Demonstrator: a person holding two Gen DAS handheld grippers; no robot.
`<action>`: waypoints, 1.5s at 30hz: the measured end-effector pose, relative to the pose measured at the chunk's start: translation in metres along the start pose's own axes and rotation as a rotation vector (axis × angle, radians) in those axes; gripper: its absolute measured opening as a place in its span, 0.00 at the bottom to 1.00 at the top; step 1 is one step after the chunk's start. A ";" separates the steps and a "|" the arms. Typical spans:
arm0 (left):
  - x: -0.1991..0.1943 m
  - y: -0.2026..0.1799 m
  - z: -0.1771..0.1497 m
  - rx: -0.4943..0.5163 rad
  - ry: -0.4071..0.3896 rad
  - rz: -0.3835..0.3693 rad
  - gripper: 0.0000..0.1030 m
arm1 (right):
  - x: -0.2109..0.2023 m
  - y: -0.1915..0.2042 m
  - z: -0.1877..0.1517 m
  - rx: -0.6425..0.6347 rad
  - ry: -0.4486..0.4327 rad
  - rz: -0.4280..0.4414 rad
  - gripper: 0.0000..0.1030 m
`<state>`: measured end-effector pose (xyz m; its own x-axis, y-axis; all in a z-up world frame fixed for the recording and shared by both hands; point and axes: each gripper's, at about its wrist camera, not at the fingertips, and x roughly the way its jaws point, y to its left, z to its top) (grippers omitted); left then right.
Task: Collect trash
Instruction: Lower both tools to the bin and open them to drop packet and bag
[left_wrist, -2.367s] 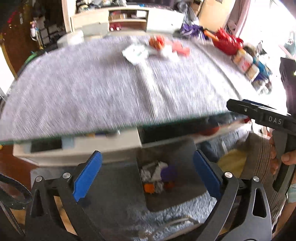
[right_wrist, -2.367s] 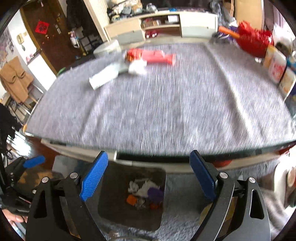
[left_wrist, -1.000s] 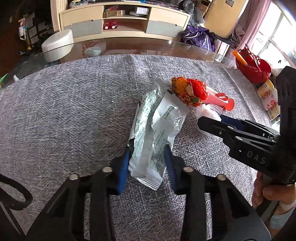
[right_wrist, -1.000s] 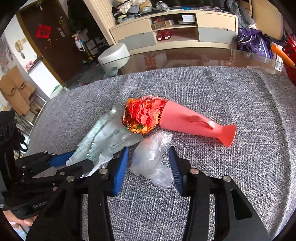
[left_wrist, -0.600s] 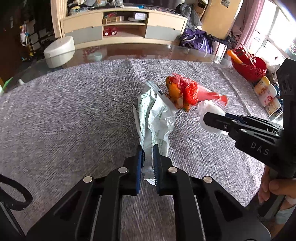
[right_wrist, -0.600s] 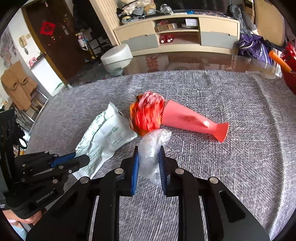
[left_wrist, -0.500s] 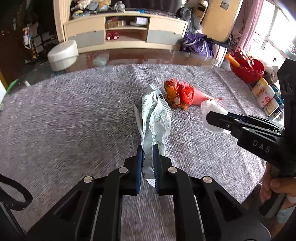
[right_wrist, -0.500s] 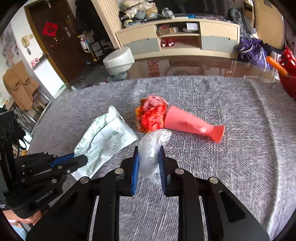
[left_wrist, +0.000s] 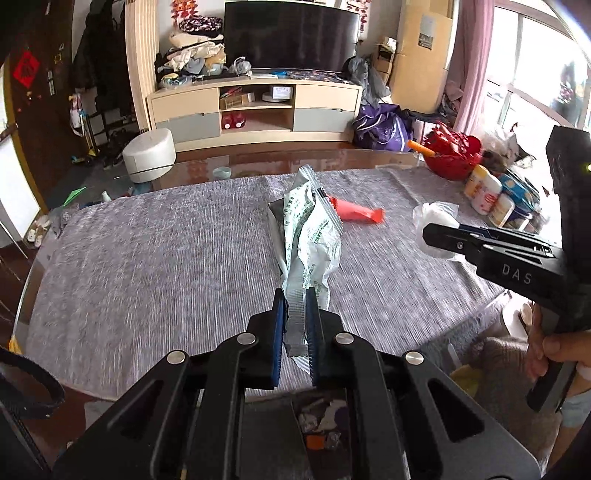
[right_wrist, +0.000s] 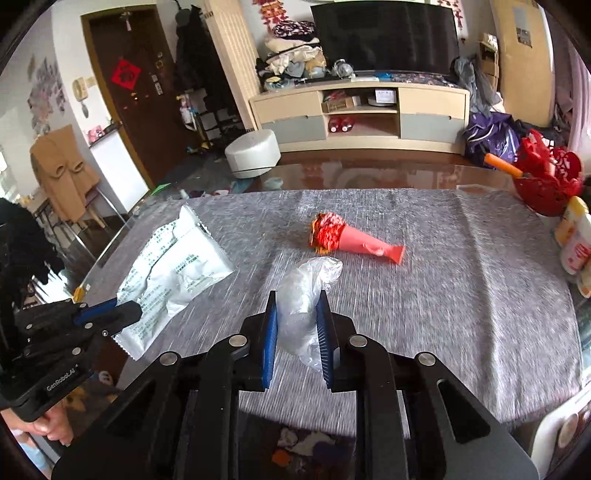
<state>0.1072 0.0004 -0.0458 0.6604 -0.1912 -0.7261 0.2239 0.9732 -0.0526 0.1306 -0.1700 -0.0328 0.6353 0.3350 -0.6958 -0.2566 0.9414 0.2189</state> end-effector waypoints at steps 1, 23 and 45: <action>-0.004 -0.004 -0.004 0.003 -0.001 0.002 0.09 | -0.005 0.001 -0.005 -0.001 -0.001 0.001 0.20; 0.022 -0.048 -0.166 -0.021 0.247 -0.077 0.09 | 0.008 -0.008 -0.168 0.036 0.236 -0.003 0.20; 0.104 -0.045 -0.207 -0.062 0.450 -0.122 0.17 | 0.083 -0.015 -0.212 0.092 0.434 0.014 0.26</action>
<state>0.0172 -0.0370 -0.2609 0.2525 -0.2434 -0.9365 0.2279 0.9556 -0.1869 0.0330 -0.1650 -0.2386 0.2625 0.3183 -0.9109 -0.1849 0.9431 0.2762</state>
